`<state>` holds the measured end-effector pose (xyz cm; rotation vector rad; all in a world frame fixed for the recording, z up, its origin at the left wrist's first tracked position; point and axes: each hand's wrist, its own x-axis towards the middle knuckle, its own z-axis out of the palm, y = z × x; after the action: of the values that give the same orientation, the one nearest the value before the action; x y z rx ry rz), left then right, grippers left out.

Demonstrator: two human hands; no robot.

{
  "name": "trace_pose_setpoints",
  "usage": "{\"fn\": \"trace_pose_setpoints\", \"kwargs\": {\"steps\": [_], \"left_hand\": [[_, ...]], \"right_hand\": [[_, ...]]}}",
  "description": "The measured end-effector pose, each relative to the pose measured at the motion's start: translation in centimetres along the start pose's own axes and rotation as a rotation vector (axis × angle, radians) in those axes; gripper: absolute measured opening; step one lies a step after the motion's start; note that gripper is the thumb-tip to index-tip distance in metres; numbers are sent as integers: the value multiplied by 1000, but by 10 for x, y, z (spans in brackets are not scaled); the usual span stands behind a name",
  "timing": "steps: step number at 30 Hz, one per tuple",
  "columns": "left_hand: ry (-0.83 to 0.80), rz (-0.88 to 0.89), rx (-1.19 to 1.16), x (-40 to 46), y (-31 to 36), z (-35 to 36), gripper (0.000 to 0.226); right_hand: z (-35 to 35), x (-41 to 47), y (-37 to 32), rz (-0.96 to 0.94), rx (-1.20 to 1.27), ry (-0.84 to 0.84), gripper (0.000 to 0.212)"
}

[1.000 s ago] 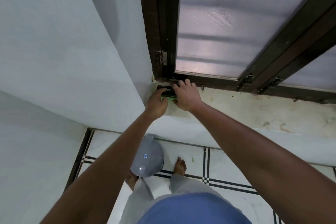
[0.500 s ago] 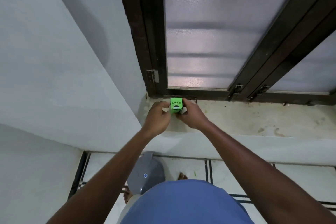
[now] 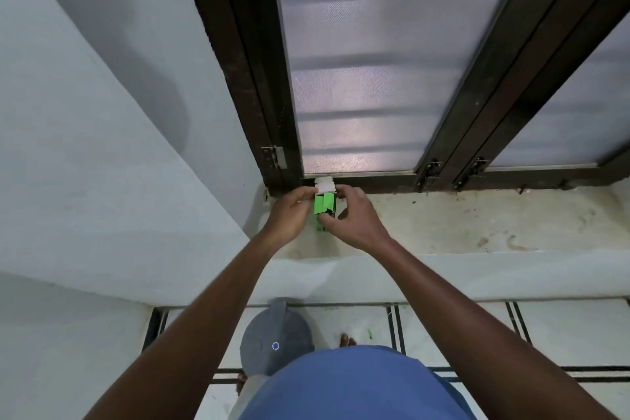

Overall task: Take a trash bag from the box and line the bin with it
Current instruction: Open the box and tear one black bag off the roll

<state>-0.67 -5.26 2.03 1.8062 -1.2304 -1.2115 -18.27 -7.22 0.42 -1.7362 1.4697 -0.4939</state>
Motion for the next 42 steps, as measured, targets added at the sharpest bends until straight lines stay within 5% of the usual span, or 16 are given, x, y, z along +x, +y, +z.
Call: {"fn": "trace_pose_setpoints", "kwargs": {"steps": [8,15,18,23,31,36,42], "left_hand": [[26,-70,-125,3,0,2,36],[154,16,119,0,5,15,44],[169,11,145,2,6,14,32],[-1,-159,-231,-6,3,6,20],[154,90,140,-15,-10,1,10],[181,176,252,-17,-5,0,5],[45,292,756,-13,33,2,20]], "right_hand": [[-9,-1,-10,-14,153,149,57],[-1,-12,10,-68,249,207,22],[1,-16,12,-88,242,183,33],[9,-22,22,-130,167,72,83],[8,-25,25,-149,219,-25,92],[6,-22,26,-188,170,38,68],[3,-24,21,-203,162,24,60]]}}
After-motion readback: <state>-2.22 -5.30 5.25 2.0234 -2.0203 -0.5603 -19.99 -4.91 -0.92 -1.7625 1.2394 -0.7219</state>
